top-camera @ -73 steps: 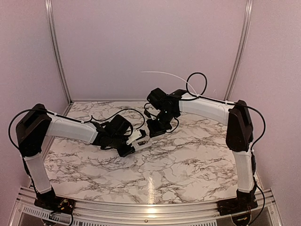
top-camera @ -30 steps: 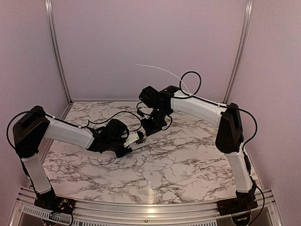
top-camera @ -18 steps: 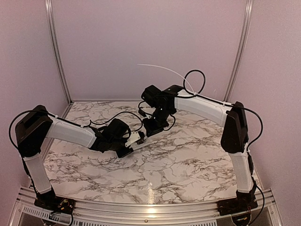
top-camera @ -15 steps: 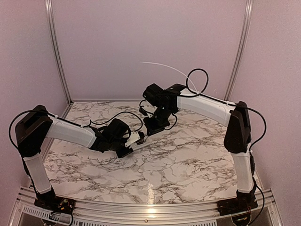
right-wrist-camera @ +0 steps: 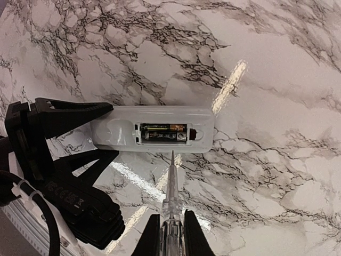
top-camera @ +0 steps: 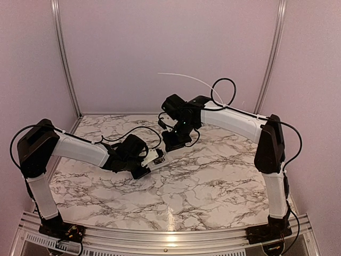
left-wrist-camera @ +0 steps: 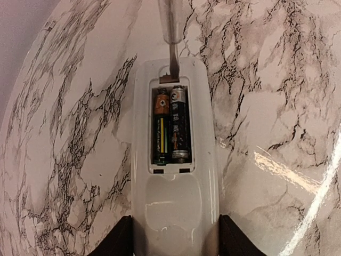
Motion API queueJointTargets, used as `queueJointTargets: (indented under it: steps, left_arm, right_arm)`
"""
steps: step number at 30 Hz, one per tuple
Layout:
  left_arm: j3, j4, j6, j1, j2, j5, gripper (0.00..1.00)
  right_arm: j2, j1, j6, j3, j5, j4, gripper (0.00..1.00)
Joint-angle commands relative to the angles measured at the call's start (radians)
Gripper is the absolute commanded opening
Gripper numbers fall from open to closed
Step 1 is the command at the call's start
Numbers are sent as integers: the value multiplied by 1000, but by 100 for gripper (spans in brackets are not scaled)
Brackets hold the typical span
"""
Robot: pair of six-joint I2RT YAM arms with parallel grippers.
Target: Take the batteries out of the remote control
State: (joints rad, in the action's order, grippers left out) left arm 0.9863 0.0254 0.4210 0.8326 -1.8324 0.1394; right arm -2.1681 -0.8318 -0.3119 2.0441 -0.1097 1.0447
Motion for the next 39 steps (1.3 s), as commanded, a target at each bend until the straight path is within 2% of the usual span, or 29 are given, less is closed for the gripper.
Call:
queueJointTargets:
  steps: [1,21,39]
  left_arm:
    - [32,28,-24,2,-6,-18,6]
    - [5,-10,-38,3,22,-19,6]
    - [5,-6,-35,3,38,-23,5]
  right_arm:
    - [-26,5,-26,15,26,-33,0]
    - [-63,6,-52,-10,60,-41,0]
    - [-94,2,-54,38,102,-22,0]
